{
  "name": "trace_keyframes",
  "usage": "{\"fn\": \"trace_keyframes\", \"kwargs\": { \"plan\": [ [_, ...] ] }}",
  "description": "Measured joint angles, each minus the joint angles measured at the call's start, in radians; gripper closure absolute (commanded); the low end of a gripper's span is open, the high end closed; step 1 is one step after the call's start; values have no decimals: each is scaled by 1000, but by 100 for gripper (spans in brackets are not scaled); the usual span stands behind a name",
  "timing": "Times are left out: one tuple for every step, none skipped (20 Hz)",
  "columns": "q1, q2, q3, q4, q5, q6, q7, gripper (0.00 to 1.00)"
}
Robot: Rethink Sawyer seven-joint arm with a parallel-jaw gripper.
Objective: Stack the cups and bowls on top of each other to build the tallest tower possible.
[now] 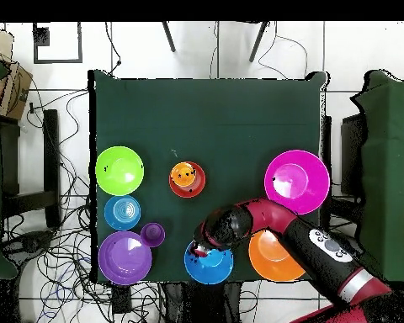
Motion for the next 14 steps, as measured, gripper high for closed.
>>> {"fn": "trace_keyframes", "kwargs": {
  "plan": [
    [0, 3, -4, 0, 0, -6, 0, 0],
    [0, 5, -7, 0, -1, -11, 0, 0],
    [0, 6, -9, 0, -1, -17, 0, 0],
    [0, 9, -10, 0, -2, -28, 0, 100],
    [0, 9, -11, 0, -2, -30, 0, 100],
    [0, 10, -11, 0, -2, -31, 0, 100],
    [-1, 15, -11, 0, -3, -39, 0, 100],
    [-1, 18, -11, 0, -2, -44, 0, 100],
    [-1, 20, -11, 0, -3, -48, 0, 100],
    [-1, 22, -11, 0, -3, -51, 0, 100],
    [0, 28, -12, 0, -2, -64, 0, 100],
    [0, 29, -11, 0, -2, -66, 0, 100],
    [0, 29, -11, 0, -2, -68, 0, 100],
    [1, 30, -12, 0, -2, -74, 0, 100]
  ]
}}
